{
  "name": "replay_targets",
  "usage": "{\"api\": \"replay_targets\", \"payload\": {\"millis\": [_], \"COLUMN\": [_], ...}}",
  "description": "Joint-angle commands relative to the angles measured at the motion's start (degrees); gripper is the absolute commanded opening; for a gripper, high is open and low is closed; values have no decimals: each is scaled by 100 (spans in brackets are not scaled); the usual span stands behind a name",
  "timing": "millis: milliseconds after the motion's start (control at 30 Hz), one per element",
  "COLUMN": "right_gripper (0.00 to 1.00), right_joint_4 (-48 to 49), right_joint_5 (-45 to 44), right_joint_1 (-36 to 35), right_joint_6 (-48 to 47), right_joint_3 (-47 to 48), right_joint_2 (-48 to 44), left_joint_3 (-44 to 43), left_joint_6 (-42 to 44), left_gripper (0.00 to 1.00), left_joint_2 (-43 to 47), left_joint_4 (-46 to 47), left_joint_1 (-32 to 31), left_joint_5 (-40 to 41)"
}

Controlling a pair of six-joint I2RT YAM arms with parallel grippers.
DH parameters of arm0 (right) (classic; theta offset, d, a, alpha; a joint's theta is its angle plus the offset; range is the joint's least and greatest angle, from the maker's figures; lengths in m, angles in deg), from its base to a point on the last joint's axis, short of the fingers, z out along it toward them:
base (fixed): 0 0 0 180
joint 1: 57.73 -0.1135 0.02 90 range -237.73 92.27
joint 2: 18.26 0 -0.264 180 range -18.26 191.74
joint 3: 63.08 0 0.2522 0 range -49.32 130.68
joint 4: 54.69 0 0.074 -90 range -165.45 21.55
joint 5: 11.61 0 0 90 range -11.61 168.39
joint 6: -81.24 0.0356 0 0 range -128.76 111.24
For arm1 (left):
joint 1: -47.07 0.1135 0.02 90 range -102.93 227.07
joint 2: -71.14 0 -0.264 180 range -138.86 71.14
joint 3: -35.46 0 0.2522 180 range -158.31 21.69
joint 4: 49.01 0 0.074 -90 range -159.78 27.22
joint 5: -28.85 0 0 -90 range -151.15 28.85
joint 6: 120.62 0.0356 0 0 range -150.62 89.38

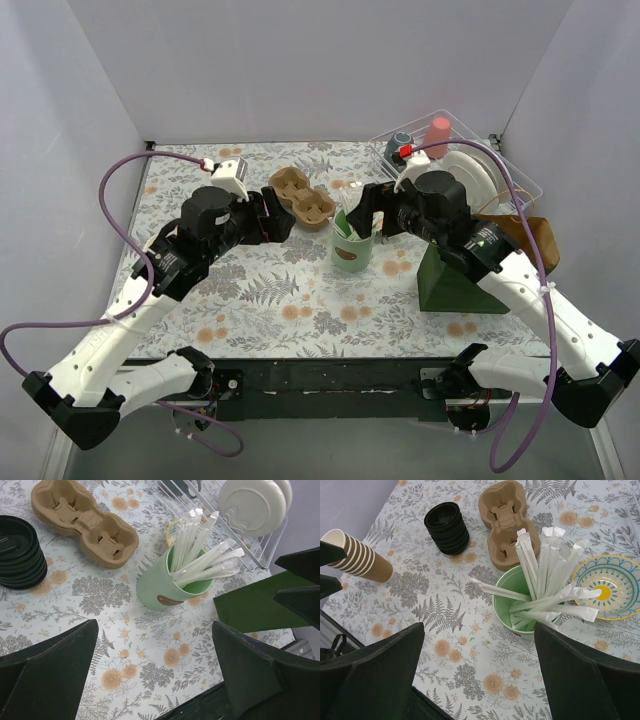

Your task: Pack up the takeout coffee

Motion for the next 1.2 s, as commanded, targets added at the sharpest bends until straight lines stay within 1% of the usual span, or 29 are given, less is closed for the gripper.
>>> {"api": "replay_targets", "payload": {"millis": [0, 33, 67, 133, 167, 233, 267, 433, 467, 500, 600, 667, 733, 767, 833, 867, 967, 1033, 1067, 1167], "right_gripper": [99, 99, 99, 98, 98, 98, 98, 96, 96, 96, 95, 95, 95, 95, 94, 94, 92, 90, 89, 86], "right_joint_4": [267, 267, 267, 240, 240, 275, 302, 442, 425, 381, 355, 389, 530, 556, 636, 662, 723, 750, 741, 724], "right_joint_5": [-140, -166, -192, -342, -377, -395, -351, 115, 124, 167, 308, 361, 623, 660, 826, 879, 1038, 1038, 1020, 985], "right_joint_1": [3, -5, 3, 3, 12, 3, 3, 3, 3, 3, 3, 3, 12, 3, 12, 3, 3, 3, 3, 3], "right_joint_6": [59, 59, 59, 146, 181, 252, 243, -126, -161, -222, -319, -415, -521, -565, -592, -635, -723, -767, -820, -873], "right_joint_3": [173, 129, 94, 6, -29, -143, -187, -407, -416, -416, -407, -442, -548, -583, -653, -680, -794, -855, -856, -838], "right_joint_2": [-136, -163, -189, -259, -286, -374, -426, -673, -690, -708, -760, -778, -831, -848, -892, -910, -972, -1024, -1042, -1042], "left_joint_3": [-217, -269, -296, -401, -463, -568, -691, -973, -990, -982, -912, -842, -850, -867, -824, -754, -455, -306, -270, -95], "left_joint_6": [-27, -236, -317, -509, -554, -607, -616, -660, -721, -765, -914, -994, -1222, -1318, -1407, -1338, -881, -661, -660, -625], "left_gripper": [98, 98, 98, 98, 98, 98, 98, 98, 97, 93, 87, 84, 81, 79, 75, 74, 69, 65, 60, 56], "left_joint_2": [-87, -114, -149, -254, -281, -421, -465, -834, -878, -931, -1177, -1361, -1520, -1616, -1749, -1749, -1688, -1661, -1670, -1705], "left_joint_4": [-237, -298, -421, -562, -728, -904, -1071, -1494, -1625, -1687, -1845, -1881, -2047, -2265, -2373, -2260, -1813, -1609, -1582, -1486], "left_joint_1": [-7, -7, -7, -7, -7, -7, -7, 1, 2, 54, 370, 589, 792, 1071, 1354, 1642, 2109, 2295, 2417, 2550], "left_joint_5": [504, 697, 1142, 1566, 1995, 2472, 2892, 3844, 4019, 4386, 4618, 4610, 4601, 4610, 4662, 4663, 4540, 4452, 4417, 4286]}}
